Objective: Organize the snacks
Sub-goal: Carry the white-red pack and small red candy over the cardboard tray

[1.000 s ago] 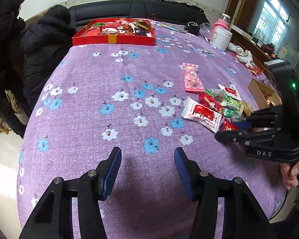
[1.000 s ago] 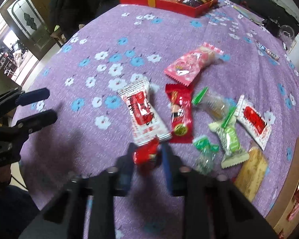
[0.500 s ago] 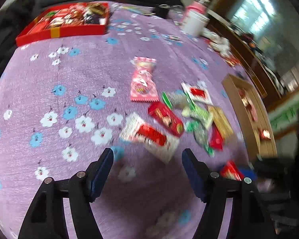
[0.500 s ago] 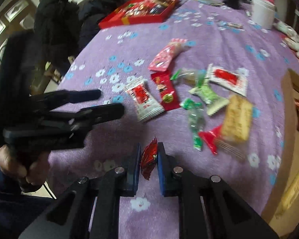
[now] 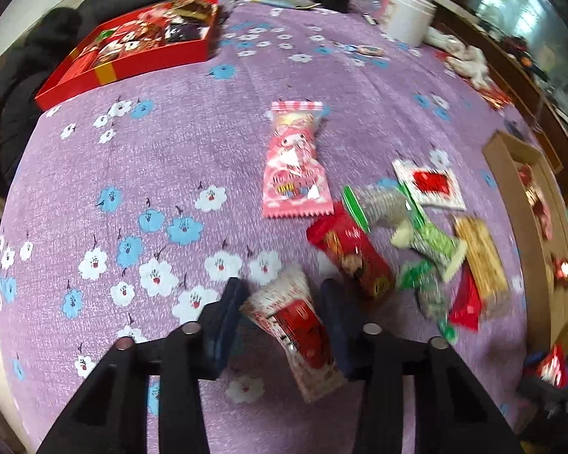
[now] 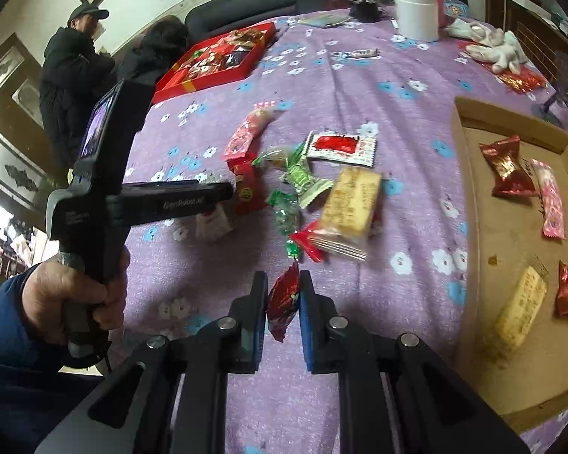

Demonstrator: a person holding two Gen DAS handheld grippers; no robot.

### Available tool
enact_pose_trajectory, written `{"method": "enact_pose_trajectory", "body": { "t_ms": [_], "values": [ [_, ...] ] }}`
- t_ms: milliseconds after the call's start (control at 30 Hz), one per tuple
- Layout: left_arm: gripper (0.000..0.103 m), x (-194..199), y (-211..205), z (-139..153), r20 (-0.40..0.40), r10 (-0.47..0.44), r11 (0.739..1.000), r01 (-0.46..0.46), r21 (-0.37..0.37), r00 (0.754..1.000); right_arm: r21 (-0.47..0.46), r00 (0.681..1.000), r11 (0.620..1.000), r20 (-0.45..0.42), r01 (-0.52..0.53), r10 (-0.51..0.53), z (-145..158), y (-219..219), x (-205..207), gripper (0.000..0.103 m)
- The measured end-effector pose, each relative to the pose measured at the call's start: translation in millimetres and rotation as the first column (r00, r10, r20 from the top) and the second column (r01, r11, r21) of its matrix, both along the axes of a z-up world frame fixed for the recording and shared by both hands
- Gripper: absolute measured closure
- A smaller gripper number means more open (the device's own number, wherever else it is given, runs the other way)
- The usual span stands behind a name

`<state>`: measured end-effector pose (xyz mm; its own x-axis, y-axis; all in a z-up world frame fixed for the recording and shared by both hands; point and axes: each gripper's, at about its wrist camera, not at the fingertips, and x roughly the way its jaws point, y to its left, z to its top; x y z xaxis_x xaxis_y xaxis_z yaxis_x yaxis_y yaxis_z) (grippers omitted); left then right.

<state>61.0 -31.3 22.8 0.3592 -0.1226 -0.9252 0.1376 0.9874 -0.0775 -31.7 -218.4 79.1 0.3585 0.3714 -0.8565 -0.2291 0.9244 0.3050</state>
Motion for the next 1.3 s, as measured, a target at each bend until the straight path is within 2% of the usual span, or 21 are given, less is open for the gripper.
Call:
{"method": "enact_pose_trajectory", "body": {
  "t_ms": [133,267,300,367,500,600,633,667,700,767,833,900,1000,1133,1300],
  "values": [
    [0.062,-30.0,14.3,-1.3,0.029,-0.079,0.997,0.079,-0.014,0.996,0.014,1.0,1.0,-0.008,0.004,-0.004,-1.8,-0.8,0.6,0.088],
    [0.056,-52.4,25.8,-1.1,0.047,-0.09,0.995,0.092,-0.043,0.995,0.02,1.0,1.0,-0.014,-0.005,0.005,-4.2,2.9,2.6,0.088],
    [0.05,-54.9,25.5,-1.8,0.053,-0.096,0.995,0.098,-0.036,0.994,0.022,1.0,1.0,-0.017,-0.007,0.007,-4.7,4.4,3.5,0.088],
    [0.047,-60.9,22.1,-2.5,0.063,-0.104,0.995,0.104,0.003,0.993,0.026,1.0,1.0,-0.019,-0.015,0.016,-5.3,8.6,5.8,0.088],
    [0.038,-71.2,20.0,0.4,0.073,-0.114,0.993,0.113,0.018,0.991,0.022,0.999,0.999,-0.018,-0.042,0.042,-5.3,17.6,7.6,0.088],
    [0.038,-79.4,21.4,2.0,0.086,-0.115,0.993,0.113,0.02,0.99,0.025,0.999,0.999,-0.021,-0.047,0.048,-5.8,18.8,7.4,0.088],
    [0.041,-83.5,21.1,0.5,0.085,-0.114,0.993,0.112,0.022,0.99,0.025,0.999,0.999,-0.024,-0.047,0.048,-6.7,18.6,7.5,0.088],
    [0.06,-85.5,19.7,-1.8,0.081,-0.116,0.993,0.114,0.029,0.99,0.025,0.999,0.999,-0.027,-0.046,0.047,-7.3,18.2,7.6,0.088],
    [0.067,-87.8,17.7,-3.3,0.091,-0.117,0.992,0.113,0.051,0.989,0.026,0.999,0.999,-0.028,-0.044,0.045,-7.8,17.6,7.4,0.088],
    [0.072,-91.2,13.3,-3.4,0.116,-0.126,0.99,0.118,0.077,0.985,0.028,0.999,0.999,-0.029,-0.044,0.044,-7.8,16.8,6.4,0.088],
    [0.074,-89.7,13.2,-1.5,0.123,-0.116,0.992,0.109,0.061,0.986,0.028,0.999,0.999,-0.029,-0.043,0.043,-7.7,15.6,5.5,0.088],
    [0.074,-89.3,13.8,5.7,0.135,-0.115,0.993,0.116,-0.003,0.984,0.029,0.999,0.999,-0.027,-0.04,0.041,-6.9,13.7,4.4,0.088],
    [0.074,-88.6,5.2,18.3,0.172,-0.139,0.99,0.142,-0.001,0.975,0.03,0.999,0.999,-0.025,-0.024,0.024,-5.9,6.4,2.8,0.088],
    [0.074,-83.2,-13.5,32.0,0.188,-0.176,0.982,0.186,-0.038,0.966,0.037,1.0,0.999,-0.027,0.009,-0.008,-4.6,-6.6,0.5,0.088],
    [0.074,-76.2,-30.5,42.4,0.191,-0.201,0.967,0.226,-0.12,0.961,0.038,0.998,0.998,-0.024,0.054,-0.053,-0.6,-27.4,-2.9,0.088]
  ]
}}
